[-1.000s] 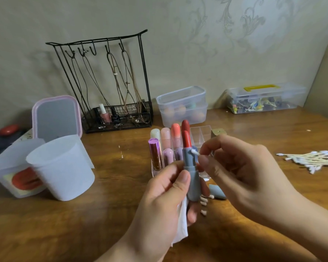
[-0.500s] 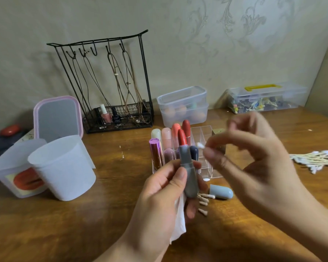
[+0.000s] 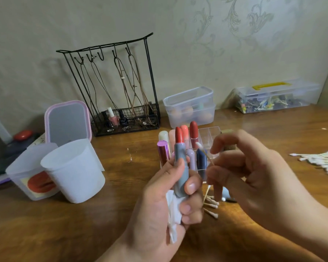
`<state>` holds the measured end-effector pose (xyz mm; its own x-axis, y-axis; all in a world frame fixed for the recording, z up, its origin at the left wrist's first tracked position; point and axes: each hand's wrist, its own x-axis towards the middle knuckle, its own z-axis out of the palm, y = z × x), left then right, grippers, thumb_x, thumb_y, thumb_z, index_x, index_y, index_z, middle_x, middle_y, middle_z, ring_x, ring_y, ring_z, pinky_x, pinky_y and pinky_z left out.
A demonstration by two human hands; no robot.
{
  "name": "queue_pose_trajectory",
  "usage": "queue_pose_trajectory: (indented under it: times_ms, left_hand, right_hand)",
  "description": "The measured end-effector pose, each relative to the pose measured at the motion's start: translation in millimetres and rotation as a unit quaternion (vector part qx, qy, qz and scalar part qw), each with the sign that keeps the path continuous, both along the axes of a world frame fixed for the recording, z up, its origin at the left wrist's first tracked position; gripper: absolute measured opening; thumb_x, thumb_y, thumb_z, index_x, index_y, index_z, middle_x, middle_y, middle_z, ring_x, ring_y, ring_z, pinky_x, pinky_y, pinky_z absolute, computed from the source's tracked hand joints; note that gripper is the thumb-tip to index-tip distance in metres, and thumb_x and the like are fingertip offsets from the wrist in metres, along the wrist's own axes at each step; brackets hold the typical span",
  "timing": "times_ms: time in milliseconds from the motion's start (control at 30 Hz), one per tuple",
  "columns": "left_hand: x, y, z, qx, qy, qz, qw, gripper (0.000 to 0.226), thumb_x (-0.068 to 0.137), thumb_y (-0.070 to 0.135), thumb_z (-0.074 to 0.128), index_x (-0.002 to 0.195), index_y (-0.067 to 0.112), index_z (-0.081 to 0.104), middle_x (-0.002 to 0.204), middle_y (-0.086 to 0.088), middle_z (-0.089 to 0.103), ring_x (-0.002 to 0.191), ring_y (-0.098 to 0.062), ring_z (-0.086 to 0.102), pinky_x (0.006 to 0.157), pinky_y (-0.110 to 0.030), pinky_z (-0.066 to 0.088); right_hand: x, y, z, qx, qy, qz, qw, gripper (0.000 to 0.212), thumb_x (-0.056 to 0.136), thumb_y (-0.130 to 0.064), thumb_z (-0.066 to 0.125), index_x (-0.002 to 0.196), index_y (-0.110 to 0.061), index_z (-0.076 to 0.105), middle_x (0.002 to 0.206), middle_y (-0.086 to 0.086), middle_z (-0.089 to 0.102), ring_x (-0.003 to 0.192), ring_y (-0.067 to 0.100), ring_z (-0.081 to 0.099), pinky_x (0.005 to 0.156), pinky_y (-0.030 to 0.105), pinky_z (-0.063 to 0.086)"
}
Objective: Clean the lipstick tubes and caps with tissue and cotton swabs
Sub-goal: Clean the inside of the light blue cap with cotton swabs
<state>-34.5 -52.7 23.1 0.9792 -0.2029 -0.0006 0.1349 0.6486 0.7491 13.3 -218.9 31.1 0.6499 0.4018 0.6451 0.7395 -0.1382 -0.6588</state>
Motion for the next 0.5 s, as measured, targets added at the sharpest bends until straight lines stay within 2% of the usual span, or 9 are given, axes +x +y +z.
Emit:
queue_pose_trajectory:
  times_ms: [33,133,300,500]
  left_hand:
    - [-2.8,0.2,0.3,-0.008,-0.009,-0.012,1.0,0.024,0.081,0.034,0.071,0.1,0.02,0.067,0.068,-0.001,0.046,0.048,-0.01,0.033,0.048,-0.024,0.02]
    - [-5.6,0.5,-2.0,-0.018,-0.017,-0.039,0.999,0.028,0.079,0.031,0.074,0.103,0.021,0.063,0.068,-0.002,0.047,0.049,-0.011,0.035,0.046,-0.023,0.025]
    - [-6.5,0.0,-1.4,0.005,-0.011,-0.037,0.999,0.051,0.075,0.031,0.079,0.114,0.019,0.048,0.068,-0.004,0.048,0.048,-0.012,0.036,0.046,-0.024,0.023]
    - [-7.0,-0.1,-0.9,0.016,-0.032,-0.035,0.999,0.034,0.077,0.032,0.077,0.103,0.02,0.058,0.067,-0.002,0.049,0.048,-0.01,0.036,0.047,-0.023,0.022]
  right_hand:
    - [-0.1,0.8,1.6,-0.002,0.004,-0.008,1.0,0.036,0.086,-0.008,0.072,0.094,-0.035,0.048,0.069,-0.008,0.071,0.049,0.015,0.063,0.052,0.023,0.051]
    - [0.4,-0.1,4.6,-0.019,-0.037,-0.041,0.998,0.021,0.086,-0.025,0.072,0.09,-0.034,0.053,0.069,-0.014,0.07,0.046,0.015,0.061,0.048,0.03,0.05]
    - [-1.3,-1.3,7.7,-0.018,-0.082,-0.055,0.995,0.01,0.083,-0.026,0.068,0.086,-0.029,0.06,0.066,-0.012,0.067,0.045,0.013,0.061,0.041,0.027,0.046]
    - [-2.5,-2.9,6.7,-0.044,-0.12,-0.051,0.99,0.003,0.084,-0.023,0.071,0.083,-0.022,0.068,0.056,-0.006,0.059,0.043,0.014,0.053,0.043,0.025,0.043]
